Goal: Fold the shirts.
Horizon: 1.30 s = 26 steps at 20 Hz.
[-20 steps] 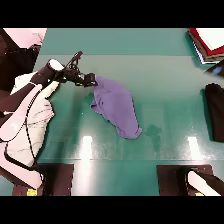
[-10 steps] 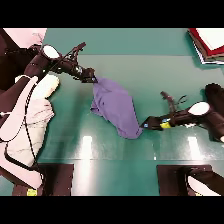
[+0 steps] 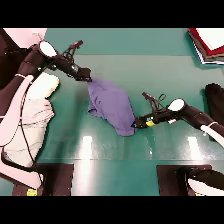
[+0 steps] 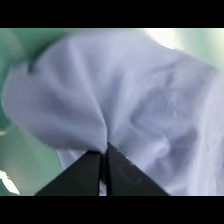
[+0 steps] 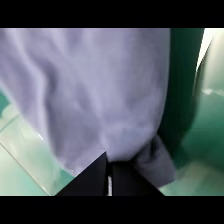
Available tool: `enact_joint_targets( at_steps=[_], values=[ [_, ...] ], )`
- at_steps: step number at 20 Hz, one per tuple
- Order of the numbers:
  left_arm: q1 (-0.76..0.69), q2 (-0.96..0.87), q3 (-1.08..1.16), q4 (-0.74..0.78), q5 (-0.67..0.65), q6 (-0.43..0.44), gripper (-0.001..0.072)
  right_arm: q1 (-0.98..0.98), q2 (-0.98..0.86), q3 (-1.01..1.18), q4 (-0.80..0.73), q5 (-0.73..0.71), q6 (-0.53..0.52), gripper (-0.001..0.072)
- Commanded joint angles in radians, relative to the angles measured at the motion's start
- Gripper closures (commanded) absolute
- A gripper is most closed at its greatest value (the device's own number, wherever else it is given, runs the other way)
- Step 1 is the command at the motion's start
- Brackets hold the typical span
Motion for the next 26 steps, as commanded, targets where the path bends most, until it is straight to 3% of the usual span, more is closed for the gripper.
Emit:
enact_joint_targets(
  at_steps=[1, 5, 11, 16, 21, 26],
  values=[
    [0.001, 0.147, 0.044, 0.153, 0.009, -0.001, 0.0681, -0.069, 0.1, 0.142, -0.159, 0.079, 0.092, 0.0699],
    [0.0, 0.392, 0.171, 0.182, -0.054, 0.002, 0.0681, -0.229, 0.324, 0.443, -0.404, 0.185, 0.2, 0.07],
    [0.0, 0.675, 0.363, 0.039, -0.152, 0.002, 0.0681, -0.388, 0.461, 0.836, -0.438, 0.367, 0.2, 0.07],
    [0.0, 0.753, 0.362, -0.127, -0.174, 0.01, 0.0681, -0.393, 0.401, 1.031, -0.437, 0.508, 0.222, 0.07],
    [0.0, 0.673, 0.044, -0.126, -0.187, 0.042, 0.068, -0.286, 0.195, 1.038, -0.438, 0.634, 0.255, 0.07],
    [0.0, 0.42, -0.364, -0.125, -0.084, 0.13, 0.068, -0.237, -0.006, 0.752, -0.438, 0.541, 0.24, 0.07]
  ],
)
